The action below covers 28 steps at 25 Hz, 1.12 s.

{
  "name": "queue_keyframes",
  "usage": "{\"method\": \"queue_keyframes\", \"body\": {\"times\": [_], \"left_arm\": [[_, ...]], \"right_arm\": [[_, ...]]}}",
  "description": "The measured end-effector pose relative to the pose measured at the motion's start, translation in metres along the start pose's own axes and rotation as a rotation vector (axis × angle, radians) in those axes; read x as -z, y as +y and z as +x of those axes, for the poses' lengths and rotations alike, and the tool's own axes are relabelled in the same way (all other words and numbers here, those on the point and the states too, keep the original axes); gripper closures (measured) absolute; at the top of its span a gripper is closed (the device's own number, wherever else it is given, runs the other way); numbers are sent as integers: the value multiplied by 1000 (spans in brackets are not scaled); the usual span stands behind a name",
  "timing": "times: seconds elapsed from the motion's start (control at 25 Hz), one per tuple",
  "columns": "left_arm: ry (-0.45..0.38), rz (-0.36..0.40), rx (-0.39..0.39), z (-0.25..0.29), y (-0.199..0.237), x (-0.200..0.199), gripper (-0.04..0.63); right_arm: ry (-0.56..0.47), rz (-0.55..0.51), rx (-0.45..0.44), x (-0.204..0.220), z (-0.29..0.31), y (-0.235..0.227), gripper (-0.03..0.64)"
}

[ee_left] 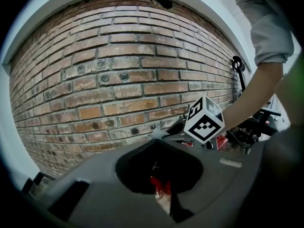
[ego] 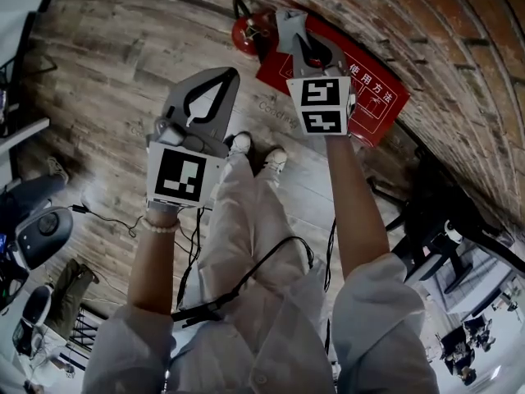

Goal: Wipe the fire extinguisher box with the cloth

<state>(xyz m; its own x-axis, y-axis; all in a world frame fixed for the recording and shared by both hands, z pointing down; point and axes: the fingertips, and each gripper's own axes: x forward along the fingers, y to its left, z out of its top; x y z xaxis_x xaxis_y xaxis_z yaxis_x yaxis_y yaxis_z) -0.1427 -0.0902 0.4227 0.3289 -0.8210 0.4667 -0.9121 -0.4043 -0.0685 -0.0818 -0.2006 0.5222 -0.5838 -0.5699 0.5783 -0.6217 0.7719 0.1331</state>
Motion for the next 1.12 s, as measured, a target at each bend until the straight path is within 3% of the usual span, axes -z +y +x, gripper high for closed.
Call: {"method": "queue_keyframes", "body": {"times": [0.52, 1.12], "left_arm": [[6, 6, 17, 7, -1, 5, 597], [-5, 11, 33, 13, -6, -1, 598]], "right_arm": [[171, 11, 28, 47, 37, -9, 592], [190, 57, 64, 55, 32, -18, 591]]}}
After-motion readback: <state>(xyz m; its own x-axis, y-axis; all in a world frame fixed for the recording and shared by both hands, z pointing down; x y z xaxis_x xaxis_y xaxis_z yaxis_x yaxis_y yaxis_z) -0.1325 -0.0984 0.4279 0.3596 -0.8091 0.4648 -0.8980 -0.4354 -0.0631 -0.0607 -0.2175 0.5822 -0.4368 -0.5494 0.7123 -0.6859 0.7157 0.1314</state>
